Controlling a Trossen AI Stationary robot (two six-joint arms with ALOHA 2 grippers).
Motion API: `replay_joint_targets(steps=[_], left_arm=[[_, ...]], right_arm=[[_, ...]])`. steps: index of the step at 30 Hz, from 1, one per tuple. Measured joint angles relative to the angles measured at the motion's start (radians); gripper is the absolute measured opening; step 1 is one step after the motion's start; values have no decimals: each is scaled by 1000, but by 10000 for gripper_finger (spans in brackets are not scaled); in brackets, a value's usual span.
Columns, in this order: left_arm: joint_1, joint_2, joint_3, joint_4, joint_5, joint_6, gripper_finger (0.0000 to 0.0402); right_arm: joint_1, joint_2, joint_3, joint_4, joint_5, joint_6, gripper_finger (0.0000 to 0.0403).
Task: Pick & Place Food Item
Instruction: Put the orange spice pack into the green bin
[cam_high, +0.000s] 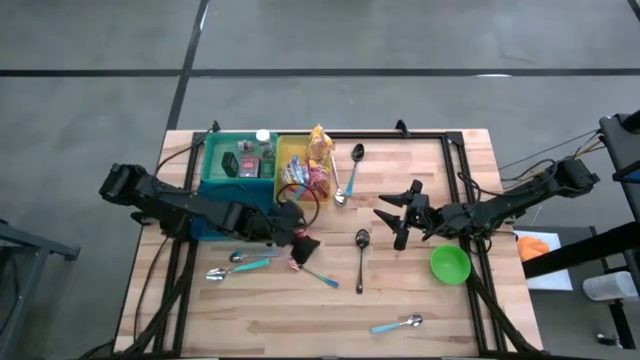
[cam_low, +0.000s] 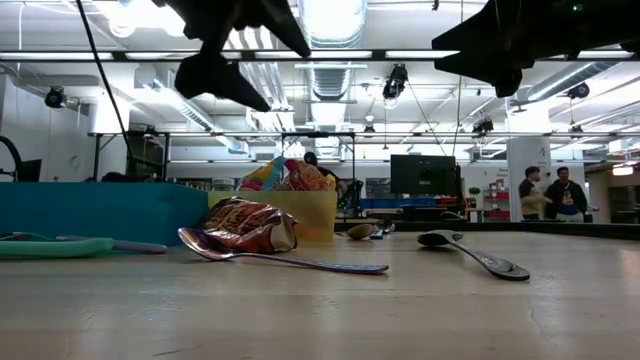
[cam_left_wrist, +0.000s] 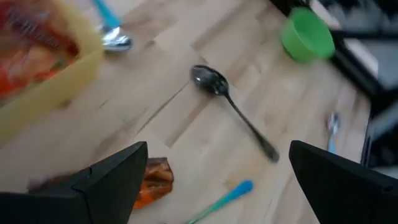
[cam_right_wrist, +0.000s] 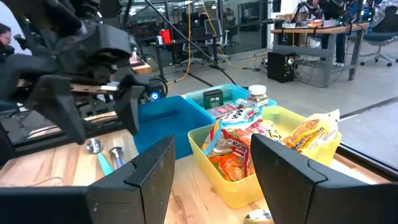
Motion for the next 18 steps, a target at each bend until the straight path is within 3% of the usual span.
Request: replay_joint_targets(steps=[7,18], left_arm=[[43,8,0,-21,-40,-347,395],[70,35,0,20,-33,-424,395]], right_arm=[[0,0,0,0,0,0,206],[0,0,0,0,0,0,206]])
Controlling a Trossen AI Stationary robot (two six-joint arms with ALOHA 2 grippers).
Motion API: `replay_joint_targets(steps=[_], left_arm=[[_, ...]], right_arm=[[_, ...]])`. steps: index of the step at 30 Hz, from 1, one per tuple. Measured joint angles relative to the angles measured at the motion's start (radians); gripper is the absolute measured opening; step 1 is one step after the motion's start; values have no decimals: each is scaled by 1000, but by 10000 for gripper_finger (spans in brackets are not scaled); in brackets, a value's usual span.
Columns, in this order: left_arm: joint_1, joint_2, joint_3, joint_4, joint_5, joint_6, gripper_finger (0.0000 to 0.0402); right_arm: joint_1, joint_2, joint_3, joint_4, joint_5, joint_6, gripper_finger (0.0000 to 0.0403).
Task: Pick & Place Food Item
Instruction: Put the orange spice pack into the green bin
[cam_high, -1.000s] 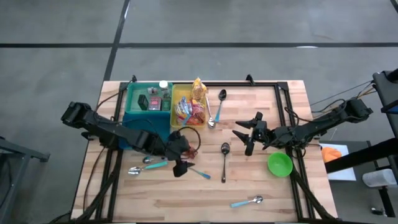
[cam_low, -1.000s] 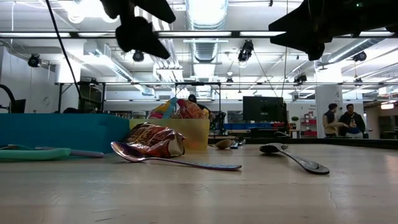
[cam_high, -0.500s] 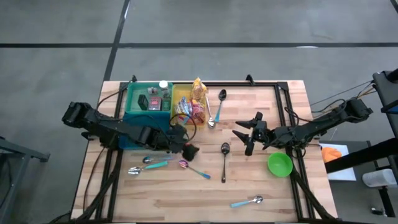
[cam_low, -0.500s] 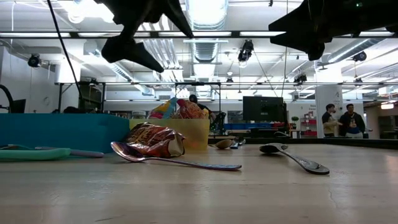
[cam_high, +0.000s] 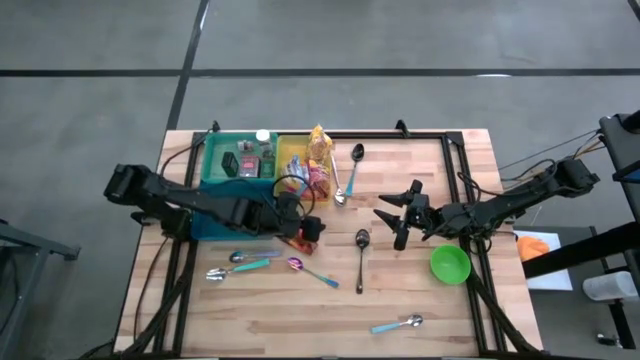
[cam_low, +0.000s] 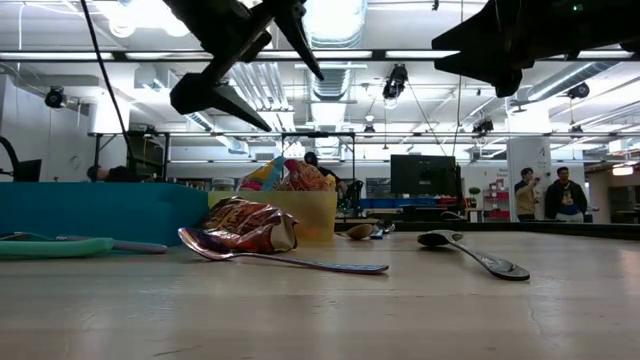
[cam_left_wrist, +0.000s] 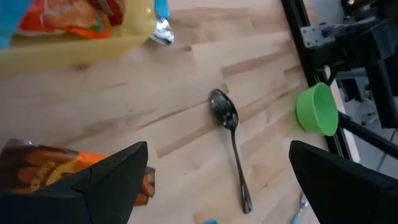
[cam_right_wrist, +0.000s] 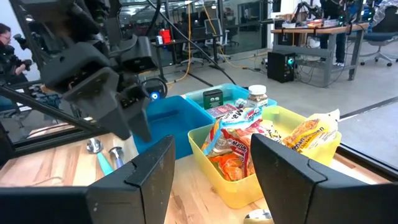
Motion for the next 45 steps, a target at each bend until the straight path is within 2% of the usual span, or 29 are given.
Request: replay_joint_targets(steps=[12,17,21,24,33,37,41,45], left_arm=[[31,67,0,24,21,-70,395],[37,78,0,22,-16,-274,395],[40,78,1,-26,32,-403,395],[50,81,31,-70,49,-409,395],[62,208,253,-430,76,-575,395],[76,276,321,-476,141,-602,395],[106,318,351,-550,248,-747,395],[127,326,339,-534,265,-778,395]], right_arm=[[0,0,0,-4,0,0,206],[0,0,0,-14,0,0,206],[0,0,-1,-25,0,0,206],[0,0,-1,-24,0,0,206],[0,0,-1,-24,0,0,206],[0,0,-2,-24,0,0,206],[0,0,-2,-23,0,0,206],[0,0,-2,-23,0,0,206]])
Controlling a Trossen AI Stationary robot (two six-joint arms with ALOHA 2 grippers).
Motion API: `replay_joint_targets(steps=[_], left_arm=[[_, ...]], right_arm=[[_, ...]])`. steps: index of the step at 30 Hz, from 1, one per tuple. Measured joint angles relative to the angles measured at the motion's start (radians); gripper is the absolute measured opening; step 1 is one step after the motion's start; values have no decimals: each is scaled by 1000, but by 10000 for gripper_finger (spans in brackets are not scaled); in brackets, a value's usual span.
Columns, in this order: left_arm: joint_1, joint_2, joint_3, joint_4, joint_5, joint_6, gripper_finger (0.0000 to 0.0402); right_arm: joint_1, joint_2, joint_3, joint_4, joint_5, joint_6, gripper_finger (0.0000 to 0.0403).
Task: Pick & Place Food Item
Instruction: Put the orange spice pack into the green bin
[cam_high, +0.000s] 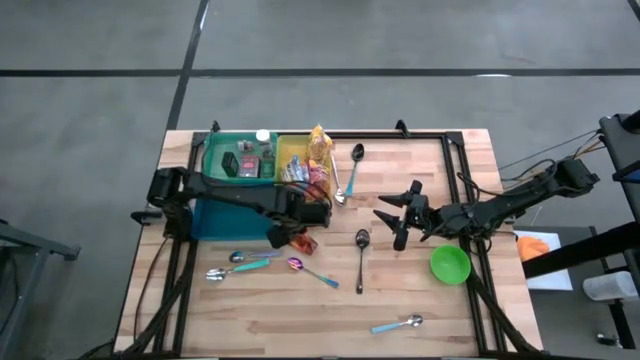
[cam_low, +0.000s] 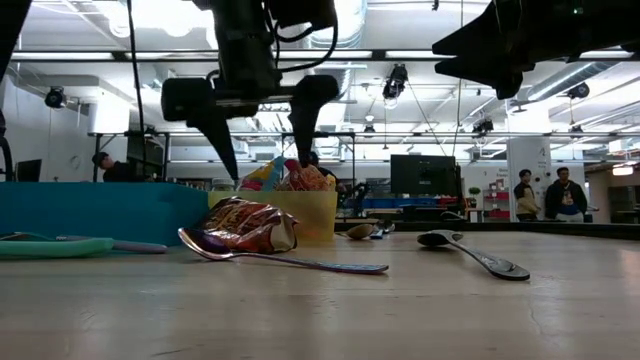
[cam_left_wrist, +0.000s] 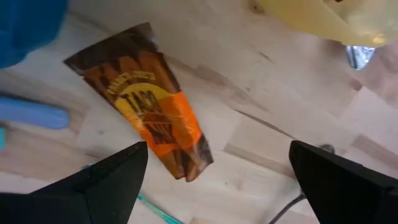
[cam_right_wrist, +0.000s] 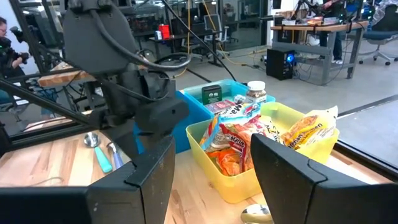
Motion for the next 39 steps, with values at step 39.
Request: replay_joint_targets(steps=[39], left_arm=[[2,-1,-229,190,15,-216,267]], right_arm=[[0,0,0,0,0,0,206]])
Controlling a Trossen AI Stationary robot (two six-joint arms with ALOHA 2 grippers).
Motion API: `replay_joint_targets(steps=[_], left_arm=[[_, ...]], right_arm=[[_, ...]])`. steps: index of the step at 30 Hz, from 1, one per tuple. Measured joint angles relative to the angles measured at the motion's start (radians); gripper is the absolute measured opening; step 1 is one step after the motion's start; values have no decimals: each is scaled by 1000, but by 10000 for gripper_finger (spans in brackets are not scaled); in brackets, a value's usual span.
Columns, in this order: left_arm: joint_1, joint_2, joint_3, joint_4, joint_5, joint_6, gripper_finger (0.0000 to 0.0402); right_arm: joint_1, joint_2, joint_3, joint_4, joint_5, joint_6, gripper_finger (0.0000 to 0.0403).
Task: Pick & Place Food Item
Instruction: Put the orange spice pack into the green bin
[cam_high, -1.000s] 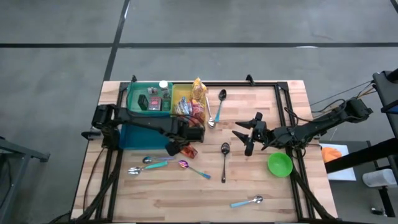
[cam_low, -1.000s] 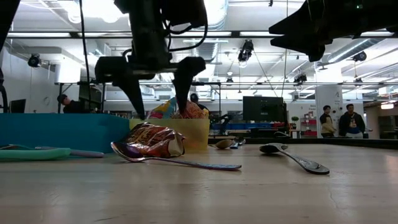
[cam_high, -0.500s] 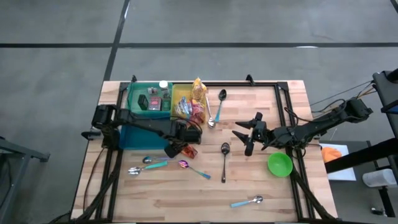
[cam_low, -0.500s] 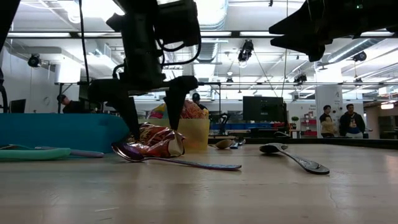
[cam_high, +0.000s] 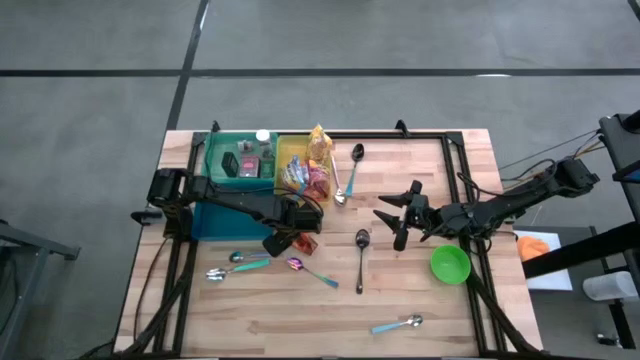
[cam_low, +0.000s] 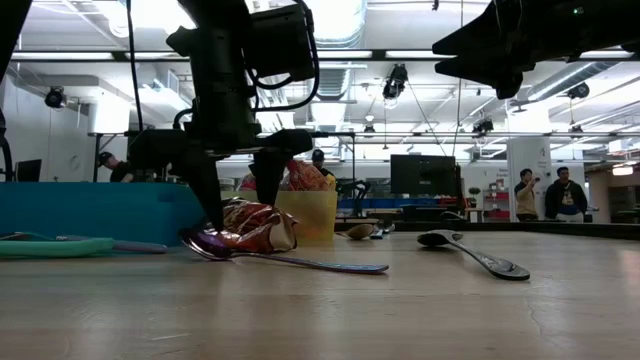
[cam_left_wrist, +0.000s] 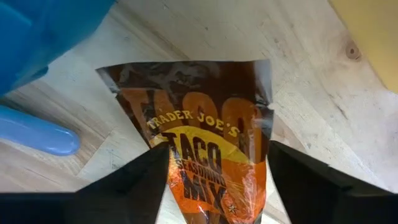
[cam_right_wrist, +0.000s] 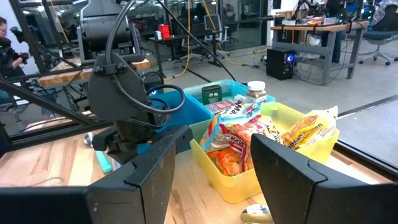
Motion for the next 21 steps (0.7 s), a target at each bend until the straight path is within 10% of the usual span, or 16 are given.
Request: replay_joint_targets(steps=[21], left_arm=[[0,0,0,8,0,11,57]], right_arm=[[0,0,0,0,0,0,206]])
